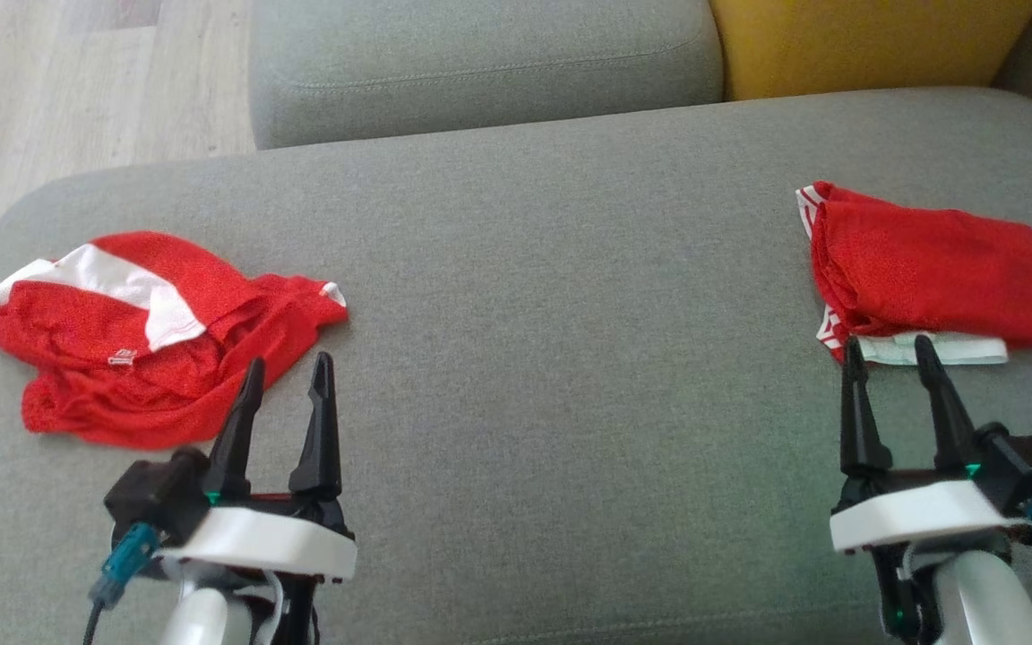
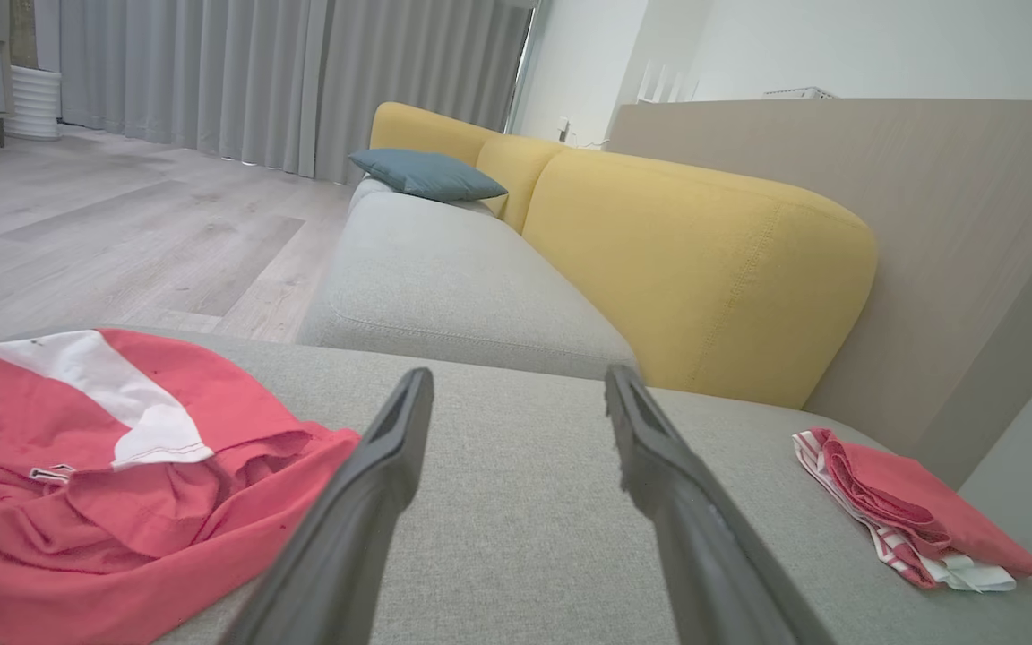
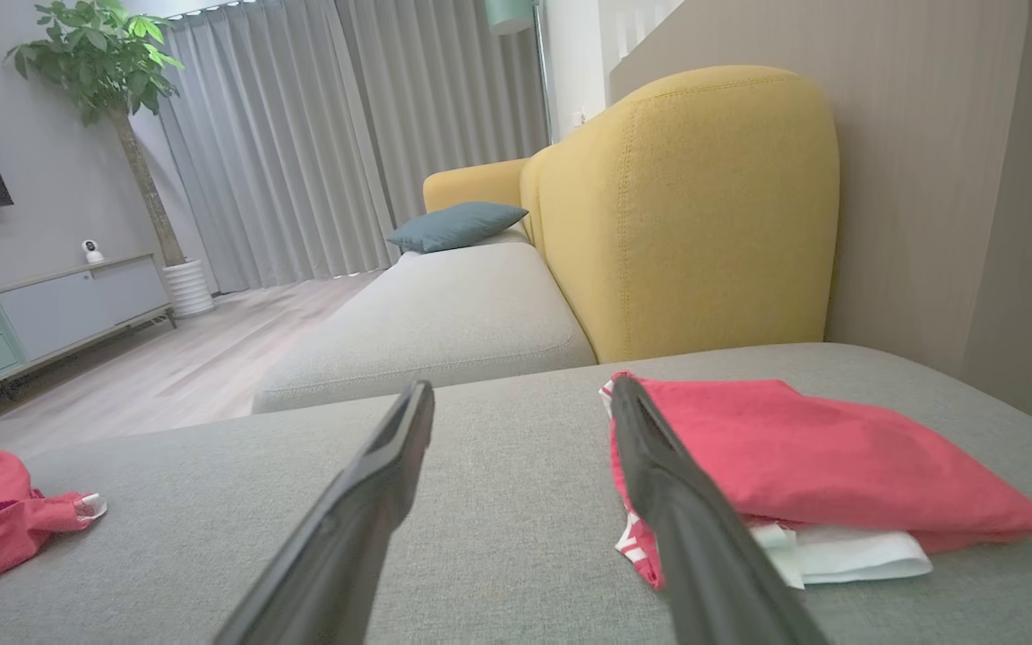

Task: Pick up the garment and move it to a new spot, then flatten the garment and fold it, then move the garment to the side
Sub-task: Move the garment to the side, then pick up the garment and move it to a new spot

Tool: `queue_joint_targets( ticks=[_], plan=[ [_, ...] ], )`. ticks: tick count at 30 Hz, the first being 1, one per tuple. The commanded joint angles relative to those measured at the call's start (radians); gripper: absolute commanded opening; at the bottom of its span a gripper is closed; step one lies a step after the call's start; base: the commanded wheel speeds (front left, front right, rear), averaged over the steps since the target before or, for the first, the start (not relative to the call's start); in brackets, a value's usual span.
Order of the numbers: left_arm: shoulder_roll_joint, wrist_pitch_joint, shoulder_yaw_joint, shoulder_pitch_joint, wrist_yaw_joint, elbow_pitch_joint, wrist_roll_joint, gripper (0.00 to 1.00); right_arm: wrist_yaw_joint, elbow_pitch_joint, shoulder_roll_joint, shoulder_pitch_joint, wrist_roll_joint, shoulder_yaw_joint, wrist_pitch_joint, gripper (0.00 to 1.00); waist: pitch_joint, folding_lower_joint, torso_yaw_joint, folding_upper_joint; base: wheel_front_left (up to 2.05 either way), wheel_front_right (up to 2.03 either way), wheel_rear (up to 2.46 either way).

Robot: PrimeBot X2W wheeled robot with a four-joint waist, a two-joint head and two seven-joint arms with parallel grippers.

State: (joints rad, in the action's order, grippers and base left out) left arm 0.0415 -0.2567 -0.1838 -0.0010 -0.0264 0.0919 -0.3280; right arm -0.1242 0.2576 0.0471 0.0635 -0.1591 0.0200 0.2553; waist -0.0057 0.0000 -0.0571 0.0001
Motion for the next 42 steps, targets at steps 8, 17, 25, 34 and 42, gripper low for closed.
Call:
queue_joint_targets(
  ticks=[8,17,25,34,42],
  plan=[
    [0.009,-0.005,0.017,-0.037,0.013,-0.043,-0.004,1.0,-0.007,-0.055,0.003,0.009,-0.022,-0.032,0.006,1.0,0.005,0.0,-0.002,-0.0001,0.0,0.0,0.0],
    [0.009,-0.005,0.016,-0.04,0.012,-0.042,-0.005,1.0,-0.007,-0.054,0.003,0.013,-0.044,-0.032,0.006,1.0,0.003,0.0,-0.001,-0.0001,0.0,0.0,0.0],
    [0.009,-0.005,0.016,-0.043,0.01,-0.04,-0.006,1.0,-0.007,-0.049,0.003,0.01,-0.045,-0.029,0.006,1.0,0.004,0.0,0.011,-0.0001,0.0,0.0,0.0],
    [0.009,-0.005,0.025,-0.054,0.011,-0.034,-0.003,1.0,-0.007,-0.046,0.003,0.008,-0.051,-0.06,0.006,1.0,0.013,0.0,0.093,-0.0001,0.0,0.0,0.0],
    [0.009,-0.005,0.061,-0.065,0.012,-0.038,0.003,1.0,-0.007,-0.036,0.003,0.021,-0.04,-0.113,0.006,1.0,0.03,0.0,0.223,-0.0001,0.0,0.0,0.0]
  ],
)
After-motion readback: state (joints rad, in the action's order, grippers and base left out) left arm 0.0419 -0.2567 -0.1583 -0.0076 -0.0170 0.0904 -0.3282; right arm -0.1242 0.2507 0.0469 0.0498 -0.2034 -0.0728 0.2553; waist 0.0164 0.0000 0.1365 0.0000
